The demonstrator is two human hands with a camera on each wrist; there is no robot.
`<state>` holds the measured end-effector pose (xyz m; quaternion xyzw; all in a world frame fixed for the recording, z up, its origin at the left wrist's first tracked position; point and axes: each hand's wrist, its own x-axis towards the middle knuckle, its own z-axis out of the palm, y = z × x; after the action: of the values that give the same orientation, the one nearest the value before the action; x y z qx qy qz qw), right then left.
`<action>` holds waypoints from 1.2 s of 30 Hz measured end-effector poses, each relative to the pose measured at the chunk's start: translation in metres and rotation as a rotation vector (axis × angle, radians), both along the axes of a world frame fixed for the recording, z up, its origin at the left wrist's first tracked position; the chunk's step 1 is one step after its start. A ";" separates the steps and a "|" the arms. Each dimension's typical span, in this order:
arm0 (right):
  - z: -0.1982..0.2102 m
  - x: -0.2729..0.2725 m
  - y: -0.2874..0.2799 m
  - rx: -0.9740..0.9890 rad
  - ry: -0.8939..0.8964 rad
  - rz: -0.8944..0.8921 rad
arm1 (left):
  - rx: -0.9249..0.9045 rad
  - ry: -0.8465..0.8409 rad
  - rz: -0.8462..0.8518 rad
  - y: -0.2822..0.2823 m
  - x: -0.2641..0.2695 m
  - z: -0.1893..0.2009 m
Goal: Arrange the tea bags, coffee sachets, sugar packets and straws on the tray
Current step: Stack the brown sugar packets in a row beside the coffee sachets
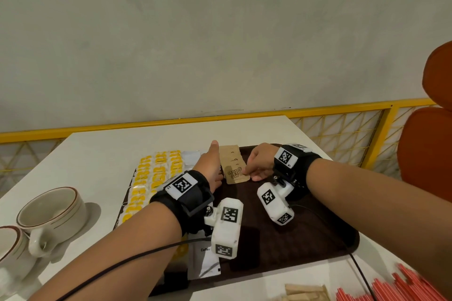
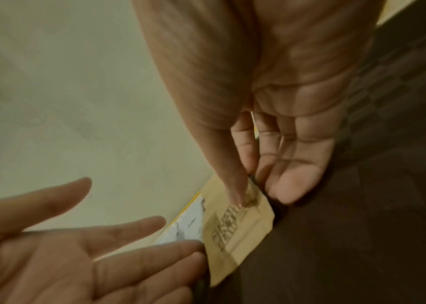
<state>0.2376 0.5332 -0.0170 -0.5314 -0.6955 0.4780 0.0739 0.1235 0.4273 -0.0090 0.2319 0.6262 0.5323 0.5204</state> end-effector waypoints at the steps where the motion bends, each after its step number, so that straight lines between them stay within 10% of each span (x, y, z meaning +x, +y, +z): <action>1: -0.002 0.001 0.000 0.014 0.000 0.009 | -0.005 0.003 -0.012 0.000 0.002 0.000; 31: 0.011 0.002 -0.018 0.228 0.132 -0.068 | 0.068 0.078 -0.033 -0.027 -0.007 0.030; 36: 0.058 0.058 -0.114 0.052 0.098 0.374 | 0.146 0.389 -0.402 -0.121 -0.006 0.038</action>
<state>0.2957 0.4190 0.0412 -0.3668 -0.7899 0.4905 0.0315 0.1179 0.3066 0.0292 0.4859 0.6157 0.4074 0.4678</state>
